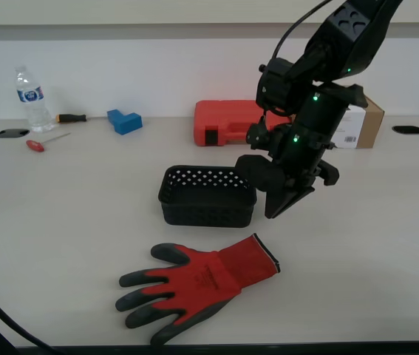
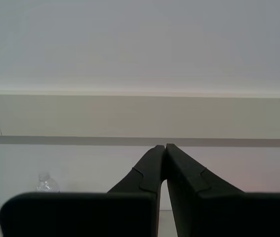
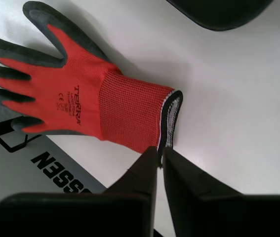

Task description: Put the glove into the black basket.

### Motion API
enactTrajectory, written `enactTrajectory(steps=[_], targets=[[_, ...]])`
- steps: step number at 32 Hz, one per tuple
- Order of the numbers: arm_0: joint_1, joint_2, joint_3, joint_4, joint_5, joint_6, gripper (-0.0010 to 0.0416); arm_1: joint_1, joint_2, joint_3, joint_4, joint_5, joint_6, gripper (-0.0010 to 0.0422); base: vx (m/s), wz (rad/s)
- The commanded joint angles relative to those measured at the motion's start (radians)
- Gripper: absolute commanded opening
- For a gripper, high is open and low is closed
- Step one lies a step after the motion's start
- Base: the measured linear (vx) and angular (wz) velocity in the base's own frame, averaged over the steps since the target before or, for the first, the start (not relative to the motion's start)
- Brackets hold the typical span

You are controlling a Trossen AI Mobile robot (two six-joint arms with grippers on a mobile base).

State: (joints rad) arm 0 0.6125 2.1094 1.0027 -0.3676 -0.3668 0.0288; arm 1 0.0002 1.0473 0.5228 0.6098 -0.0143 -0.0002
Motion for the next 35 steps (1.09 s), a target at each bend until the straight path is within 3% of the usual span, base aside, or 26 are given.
enactTrajectory(steps=[1,7,9,11,13,18,19,23,27,30,35], targets=[[0.004,0.029,0.018,-0.025,-0.004,-0.006,0.0078,0.0,0.0,0.001,0.005,0.0,0.001,0.0,0.0,0.0],[0.011,0.029,0.021,-0.026,0.005,-0.041,0.0165,0.0,0.0,0.001,0.005,0.0,0.001,0.0,0.0,0.0],[0.013,0.029,0.027,-0.026,0.031,-0.051,0.0192,0.0,0.0,0.001,0.005,0.0,0.001,0.0,0.0,0.0],[0.016,0.029,0.032,-0.021,0.082,-0.093,0.021,0.0,0.0,0.001,0.005,0.0,0.001,0.0,0.0,0.0],[0.018,0.029,0.032,-0.012,0.098,-0.113,0.0216,0.0,0.0,0.001,0.005,0.0,0.001,0.0,0.0,0.0],[0.019,0.041,0.033,0.003,0.097,-0.111,0.021,0.0,0.0,0.001,0.005,0.0,0.001,0.0,0.0,0.0],[0.02,0.052,0.04,-0.003,0.087,-0.109,0.0208,0.0,0.0,0.001,0.005,0.0,0.001,0.0,0.0,0.0],[0.031,0.221,0.161,-0.078,-0.035,-0.127,0.0207,0.0,0.0,0.001,0.003,0.0,0.001,0.0,0.0,0.0],[0.053,0.271,0.214,-0.09,-0.04,-0.128,0.0214,0.0,0.0,0.0,0.0,0.0,0.001,0.0,0.0,0.0],[0.077,0.348,0.259,-0.09,-0.078,-0.13,0.0217,0.0,0.0,0.001,-0.002,0.0,0.001,0.0,0.0,0.0],[0.082,0.403,0.274,-0.089,-0.077,-0.144,0.0198,0.0,0.0,0.001,-0.002,0.0,0.001,0.0,0.0,0.0]])
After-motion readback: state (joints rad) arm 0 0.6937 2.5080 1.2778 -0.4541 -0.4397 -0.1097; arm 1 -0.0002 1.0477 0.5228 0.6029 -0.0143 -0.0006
